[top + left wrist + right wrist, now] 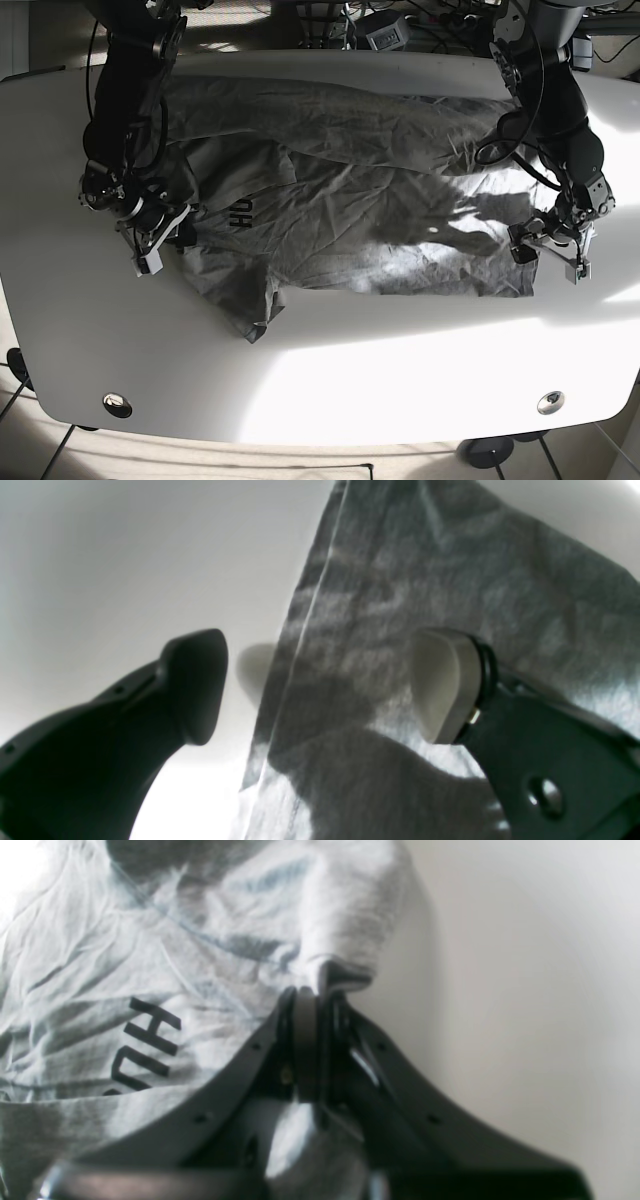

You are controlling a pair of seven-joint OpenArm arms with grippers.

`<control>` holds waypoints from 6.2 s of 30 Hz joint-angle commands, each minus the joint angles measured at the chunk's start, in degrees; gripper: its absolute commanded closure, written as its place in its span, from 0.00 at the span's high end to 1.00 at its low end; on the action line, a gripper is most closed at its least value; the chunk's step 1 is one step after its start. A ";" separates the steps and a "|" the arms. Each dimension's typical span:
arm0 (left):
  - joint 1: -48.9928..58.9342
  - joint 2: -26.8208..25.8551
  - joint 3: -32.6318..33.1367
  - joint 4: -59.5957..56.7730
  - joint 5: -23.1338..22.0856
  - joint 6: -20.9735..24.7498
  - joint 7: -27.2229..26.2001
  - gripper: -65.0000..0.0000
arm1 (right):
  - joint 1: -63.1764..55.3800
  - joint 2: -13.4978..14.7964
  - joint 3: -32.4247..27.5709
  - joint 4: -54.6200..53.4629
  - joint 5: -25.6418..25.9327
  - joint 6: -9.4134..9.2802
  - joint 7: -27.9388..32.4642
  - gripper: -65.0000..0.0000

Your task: Fold the T-shirt properly

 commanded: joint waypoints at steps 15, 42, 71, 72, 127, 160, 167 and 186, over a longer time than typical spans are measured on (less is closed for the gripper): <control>-1.67 0.91 -0.29 0.65 -0.63 -9.38 5.82 0.11 | 0.90 0.50 0.22 0.98 0.51 0.32 -0.31 0.03; -44.75 0.91 9.73 9.17 -0.28 -13.43 14.61 0.00 | 43.27 10.88 -9.10 8.63 0.51 0.32 -16.92 0.03; 23.03 4.43 -6.80 39.59 -0.71 -22.09 11.01 0.00 | -27.94 6.39 10.59 39.14 19.24 0.32 -20.62 0.03; 24.08 4.25 -6.80 39.59 -0.71 -22.09 11.01 0.00 | -29.17 6.39 10.68 39.40 19.24 0.32 -20.62 0.03; 48.70 1.88 -10.05 41.35 -8.45 -22.09 4.15 0.15 | -44.46 1.21 21.14 38.43 19.06 0.32 -15.69 0.51; 2.28 4.60 -1.61 25.17 5.61 -21.96 8.72 0.53 | 18.04 11.41 3.73 -23.81 -5.91 0.32 13.05 1.00; 2.19 4.60 -1.61 24.38 6.32 -21.87 6.79 0.53 | 12.15 8.42 3.65 -20.64 -5.64 0.32 13.14 1.00; -8.62 4.25 4.72 -5.77 5.79 -0.33 -7.98 0.88 | 9.34 3.84 3.73 -12.56 -5.64 0.32 9.10 0.10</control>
